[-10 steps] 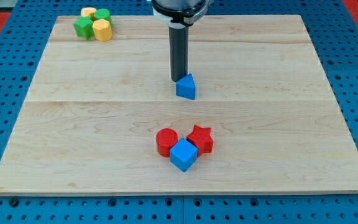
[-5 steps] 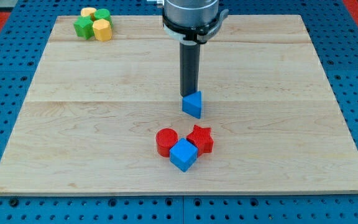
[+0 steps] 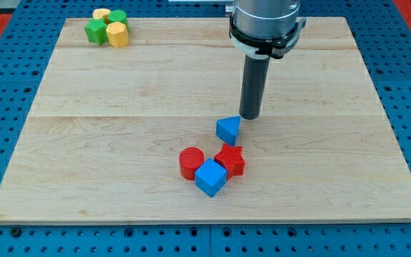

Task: Push the blue triangle towards the group of the blocks

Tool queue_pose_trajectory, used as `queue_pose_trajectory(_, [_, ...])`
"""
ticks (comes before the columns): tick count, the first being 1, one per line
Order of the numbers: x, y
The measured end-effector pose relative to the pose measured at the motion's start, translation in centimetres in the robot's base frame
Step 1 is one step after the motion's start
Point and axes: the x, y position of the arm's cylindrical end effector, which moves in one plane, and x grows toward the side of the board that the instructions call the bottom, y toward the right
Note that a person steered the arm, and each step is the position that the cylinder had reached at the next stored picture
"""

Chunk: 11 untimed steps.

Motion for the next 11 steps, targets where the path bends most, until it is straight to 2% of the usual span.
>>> queue_pose_trajectory(3, [2.9,-0.8])
queue_pose_trajectory(5, [2.9,-3.8])
queue_pose_trajectory(6, [1.6,-3.9])
queue_pose_trajectory(7, [-1.4,-4.7])
queue_pose_trajectory(8, [-1.6,-6.6])
queue_pose_trajectory(11, [4.2,-7.0])
